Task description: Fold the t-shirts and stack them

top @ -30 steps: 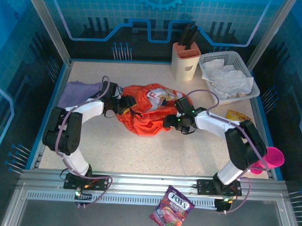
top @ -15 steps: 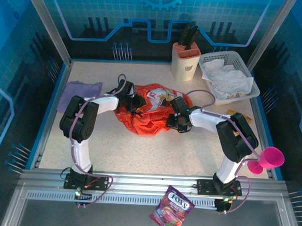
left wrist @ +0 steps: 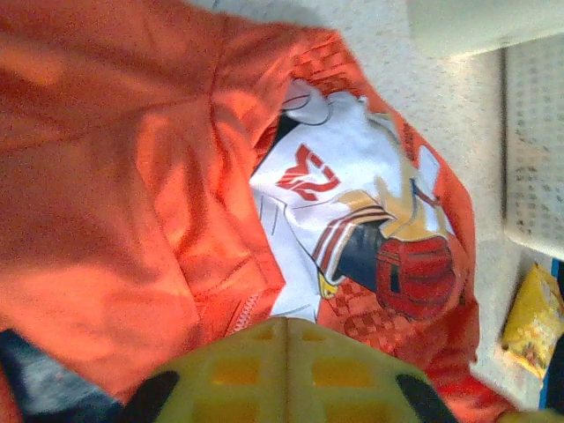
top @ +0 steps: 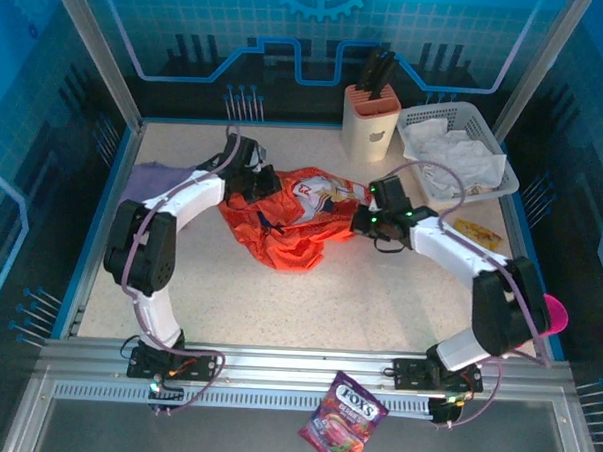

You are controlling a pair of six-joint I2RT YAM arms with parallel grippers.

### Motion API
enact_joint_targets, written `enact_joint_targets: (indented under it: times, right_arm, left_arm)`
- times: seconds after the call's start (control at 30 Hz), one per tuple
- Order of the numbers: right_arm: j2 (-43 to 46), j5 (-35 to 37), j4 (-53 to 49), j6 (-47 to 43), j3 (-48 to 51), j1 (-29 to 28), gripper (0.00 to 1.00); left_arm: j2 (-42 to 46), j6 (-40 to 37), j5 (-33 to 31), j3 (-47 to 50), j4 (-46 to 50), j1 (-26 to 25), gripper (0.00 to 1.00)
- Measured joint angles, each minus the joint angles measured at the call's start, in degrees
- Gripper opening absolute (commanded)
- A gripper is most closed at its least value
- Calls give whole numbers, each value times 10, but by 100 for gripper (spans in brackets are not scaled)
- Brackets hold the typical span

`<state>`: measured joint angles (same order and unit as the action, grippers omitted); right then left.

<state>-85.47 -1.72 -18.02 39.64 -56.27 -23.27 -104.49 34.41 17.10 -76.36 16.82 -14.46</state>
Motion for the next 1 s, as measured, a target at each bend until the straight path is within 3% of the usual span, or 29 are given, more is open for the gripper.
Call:
enact_joint_targets:
  times: [0.13,0.2,0.47,0.7,0.87,1.0]
  right_arm:
    - [44,-3,-27,-37,-1,25,0]
    - [46,-5,-43,-53,-1,27,0]
    - [56,-20,-76,-83,35,41,0]
    - [95,-24,-95,-93,42,69,0]
    - [99,-31,-96,-97,42,70,0]
    - [99,-35,-97,-98,42,70,0]
  left_arm:
    - [7,-25,23,-15,27,2,58]
    - [3,-31,25,-7,34,-7,59]
    - [-56,-43,-9,4,72,-64,56]
    - [-91,-47,-60,-11,108,-75,52]
    - [-91,-60,-107,-14,123,-81,39]
    - [-91,-71,-130,-19,130,-82,12]
